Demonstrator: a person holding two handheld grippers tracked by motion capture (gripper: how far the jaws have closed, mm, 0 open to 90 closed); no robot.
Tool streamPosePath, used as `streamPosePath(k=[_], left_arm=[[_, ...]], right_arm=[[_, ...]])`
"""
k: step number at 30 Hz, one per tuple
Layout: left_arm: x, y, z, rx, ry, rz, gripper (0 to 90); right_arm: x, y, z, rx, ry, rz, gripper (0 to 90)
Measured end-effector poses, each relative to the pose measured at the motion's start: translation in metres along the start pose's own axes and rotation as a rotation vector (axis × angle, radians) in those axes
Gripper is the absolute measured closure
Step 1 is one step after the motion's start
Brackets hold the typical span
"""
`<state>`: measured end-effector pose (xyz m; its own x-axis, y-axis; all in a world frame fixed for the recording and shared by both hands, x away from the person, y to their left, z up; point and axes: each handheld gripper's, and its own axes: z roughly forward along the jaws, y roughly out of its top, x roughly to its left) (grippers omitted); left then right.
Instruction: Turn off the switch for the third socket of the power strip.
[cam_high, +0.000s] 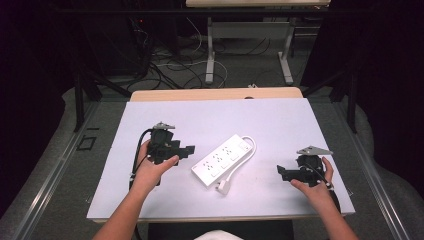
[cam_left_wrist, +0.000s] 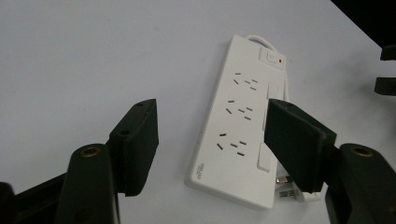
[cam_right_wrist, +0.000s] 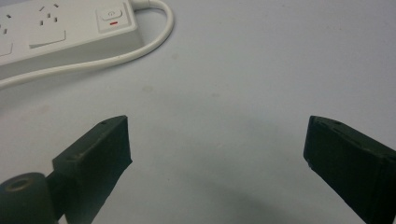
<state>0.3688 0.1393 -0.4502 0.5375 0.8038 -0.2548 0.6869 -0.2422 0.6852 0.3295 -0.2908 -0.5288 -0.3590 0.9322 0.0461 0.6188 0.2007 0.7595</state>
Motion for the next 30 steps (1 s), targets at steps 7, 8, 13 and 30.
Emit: streamPosePath(k=[7, 8, 13, 30], left_arm=[[-0.008, 0.004, 0.006, 0.015, -0.02, 0.002, 38.7], [-0.009, 0.005, 0.007, 0.023, -0.026, 0.005, 39.0], [-0.015, 0.006, 0.013, 0.034, -0.034, 0.009, 40.8], [-0.031, 0.007, 0.034, 0.094, -0.065, 0.001, 49.6]], right_arm=[[0.0, 0.0, 0.0, -0.001, 0.002, 0.0, 6.7], [0.0, 0.0, 0.0, -0.001, 0.002, 0.0, 6.7], [0.0, 0.0, 0.0, -0.001, 0.003, -0.001, 6.6], [0.001, 0.0, 0.0, 0.004, 0.0, 0.0, 6.7]])
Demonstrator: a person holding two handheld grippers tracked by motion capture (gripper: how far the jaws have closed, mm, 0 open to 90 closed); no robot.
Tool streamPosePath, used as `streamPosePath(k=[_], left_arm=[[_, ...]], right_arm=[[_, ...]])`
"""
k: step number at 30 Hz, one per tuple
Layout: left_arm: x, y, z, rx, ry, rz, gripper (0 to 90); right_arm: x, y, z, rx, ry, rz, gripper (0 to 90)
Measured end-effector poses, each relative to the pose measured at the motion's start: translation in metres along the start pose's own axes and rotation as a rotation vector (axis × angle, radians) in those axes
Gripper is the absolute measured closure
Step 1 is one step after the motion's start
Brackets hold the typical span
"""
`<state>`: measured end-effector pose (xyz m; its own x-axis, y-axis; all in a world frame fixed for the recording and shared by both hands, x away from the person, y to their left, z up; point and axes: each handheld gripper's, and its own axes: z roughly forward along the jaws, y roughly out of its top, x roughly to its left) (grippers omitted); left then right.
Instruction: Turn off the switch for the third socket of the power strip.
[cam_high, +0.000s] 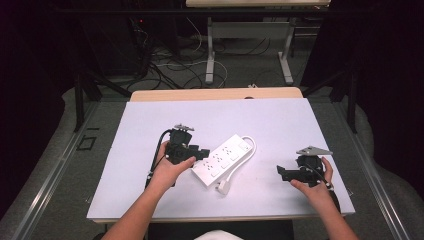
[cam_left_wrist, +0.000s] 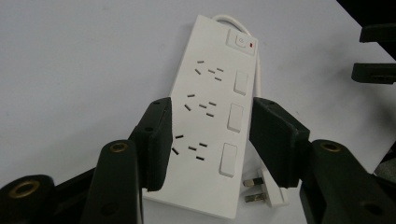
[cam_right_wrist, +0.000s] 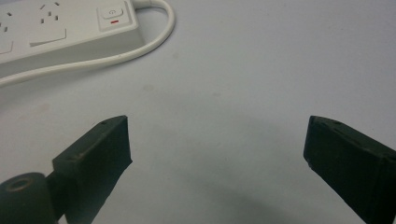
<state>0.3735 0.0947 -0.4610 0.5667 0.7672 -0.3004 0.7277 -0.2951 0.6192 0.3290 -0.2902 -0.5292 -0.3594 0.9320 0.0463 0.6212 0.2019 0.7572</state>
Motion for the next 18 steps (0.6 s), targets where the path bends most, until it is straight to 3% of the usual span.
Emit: streamPosePath(k=[13, 14, 15, 18], left_arm=[[-0.004, 0.0, 0.012, 0.05, 0.004, 0.008, 59.4], [-0.003, 0.0, 0.012, 0.057, 0.001, 0.025, 60.6], [-0.004, -0.001, 0.014, 0.054, -0.001, 0.009, 61.2], [-0.005, -0.001, 0.016, 0.084, -0.001, 0.024, 65.3]], right_arm=[[0.0, 0.0, 0.001, -0.001, 0.004, -0.002, 6.7], [0.0, 0.0, 0.001, 0.0, 0.003, 0.001, 6.7], [0.0, 0.0, 0.001, -0.001, 0.002, -0.002, 6.7], [-0.001, 0.0, 0.001, -0.003, 0.003, -0.005, 6.7]])
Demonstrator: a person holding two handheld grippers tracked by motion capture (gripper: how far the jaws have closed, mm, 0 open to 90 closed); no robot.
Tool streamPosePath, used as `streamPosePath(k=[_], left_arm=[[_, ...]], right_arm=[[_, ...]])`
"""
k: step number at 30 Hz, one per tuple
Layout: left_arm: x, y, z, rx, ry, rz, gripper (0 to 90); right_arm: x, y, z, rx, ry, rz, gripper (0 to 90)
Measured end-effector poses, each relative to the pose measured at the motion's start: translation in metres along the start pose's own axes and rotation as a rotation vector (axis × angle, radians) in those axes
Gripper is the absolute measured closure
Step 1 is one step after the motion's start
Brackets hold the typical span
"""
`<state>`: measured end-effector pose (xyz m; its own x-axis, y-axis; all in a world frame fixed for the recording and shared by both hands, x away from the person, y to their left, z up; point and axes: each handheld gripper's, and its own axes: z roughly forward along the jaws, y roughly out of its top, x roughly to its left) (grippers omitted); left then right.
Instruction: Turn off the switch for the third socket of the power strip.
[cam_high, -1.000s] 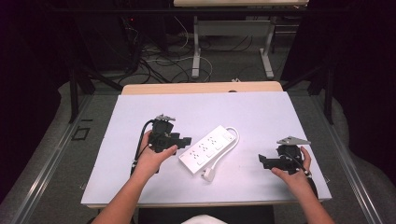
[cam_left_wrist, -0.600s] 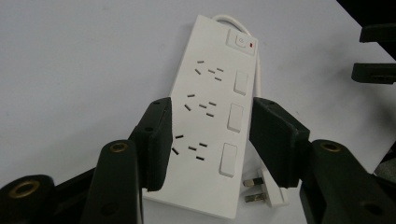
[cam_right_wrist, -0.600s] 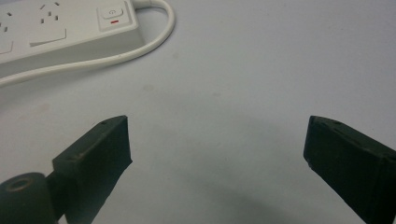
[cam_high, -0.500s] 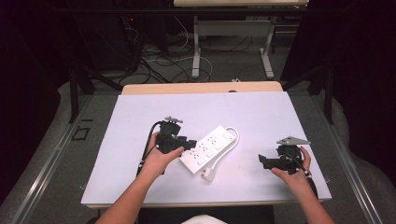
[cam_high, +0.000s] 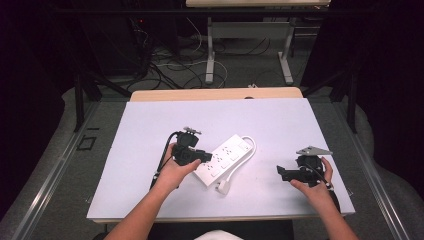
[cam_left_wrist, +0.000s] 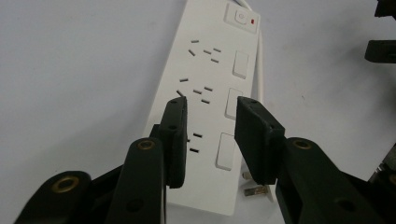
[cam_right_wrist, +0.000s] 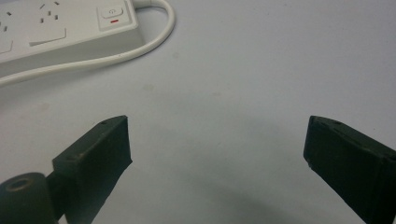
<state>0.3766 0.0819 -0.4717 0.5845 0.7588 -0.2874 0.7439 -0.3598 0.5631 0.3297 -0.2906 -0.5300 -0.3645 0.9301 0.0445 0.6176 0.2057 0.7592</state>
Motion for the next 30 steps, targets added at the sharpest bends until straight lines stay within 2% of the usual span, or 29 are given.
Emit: streamPosePath(k=[15, 20, 26, 30], left_arm=[[-0.003, -0.002, 0.013, 0.087, 0.007, 0.006, 73.1], [-0.005, -0.005, 0.017, 0.1, 0.012, -0.001, 75.9], [-0.007, -0.007, 0.023, 0.126, 0.008, 0.016, 78.5], [-0.008, -0.009, 0.027, 0.137, 0.008, 0.01, 80.3]], right_arm=[[0.0, 0.0, 0.001, 0.003, 0.003, -0.006, 6.7], [0.0, 0.0, 0.001, 0.004, 0.003, -0.005, 6.7], [0.0, -0.001, 0.001, 0.006, 0.007, -0.001, 6.7], [0.001, 0.0, 0.001, 0.006, 0.007, 0.003, 6.7]])
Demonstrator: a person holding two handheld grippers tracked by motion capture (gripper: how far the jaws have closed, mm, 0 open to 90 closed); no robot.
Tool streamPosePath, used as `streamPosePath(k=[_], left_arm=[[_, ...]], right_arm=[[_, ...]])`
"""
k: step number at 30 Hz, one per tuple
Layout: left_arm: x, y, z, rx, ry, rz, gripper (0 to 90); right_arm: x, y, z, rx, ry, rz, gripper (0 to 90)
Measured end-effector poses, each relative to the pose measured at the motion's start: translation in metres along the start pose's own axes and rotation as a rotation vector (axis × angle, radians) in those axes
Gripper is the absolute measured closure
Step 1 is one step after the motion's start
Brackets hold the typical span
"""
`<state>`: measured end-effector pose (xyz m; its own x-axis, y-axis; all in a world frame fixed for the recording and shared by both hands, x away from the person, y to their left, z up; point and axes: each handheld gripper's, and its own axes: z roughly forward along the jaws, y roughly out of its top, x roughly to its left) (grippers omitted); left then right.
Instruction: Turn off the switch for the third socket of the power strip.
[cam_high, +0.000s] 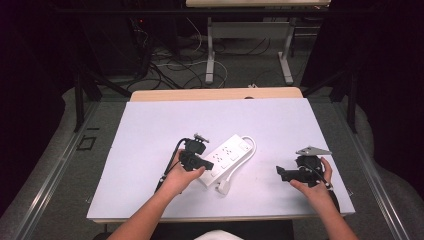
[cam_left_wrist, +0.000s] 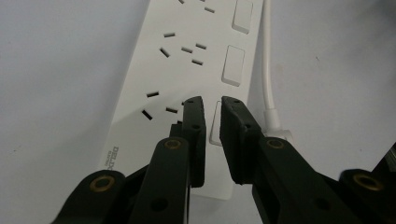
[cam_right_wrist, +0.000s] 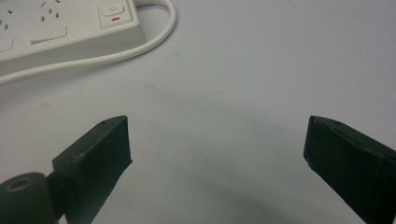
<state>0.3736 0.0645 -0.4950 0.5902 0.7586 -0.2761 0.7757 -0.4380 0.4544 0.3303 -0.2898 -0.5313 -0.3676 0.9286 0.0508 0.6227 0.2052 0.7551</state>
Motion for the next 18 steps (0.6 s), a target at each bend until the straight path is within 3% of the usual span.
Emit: streamPosePath(k=[2, 5, 9, 18], left_arm=[[-0.001, -0.001, 0.002, 0.004, 0.0, -0.004, 81.4], [0.0, -0.001, 0.004, 0.011, -0.005, 0.025, 82.0], [-0.002, -0.003, 0.007, 0.021, -0.01, 0.01, 83.7], [-0.004, -0.003, 0.012, 0.03, -0.008, 0.017, 86.1]], right_arm=[[0.0, 0.0, 0.0, 0.001, -0.001, -0.001, 6.7], [-0.001, 0.0, 0.0, 0.001, 0.0, -0.003, 6.7], [-0.001, 0.0, 0.0, 0.001, -0.001, -0.003, 6.7], [0.0, 0.0, 0.0, 0.002, 0.0, -0.005, 6.7]])
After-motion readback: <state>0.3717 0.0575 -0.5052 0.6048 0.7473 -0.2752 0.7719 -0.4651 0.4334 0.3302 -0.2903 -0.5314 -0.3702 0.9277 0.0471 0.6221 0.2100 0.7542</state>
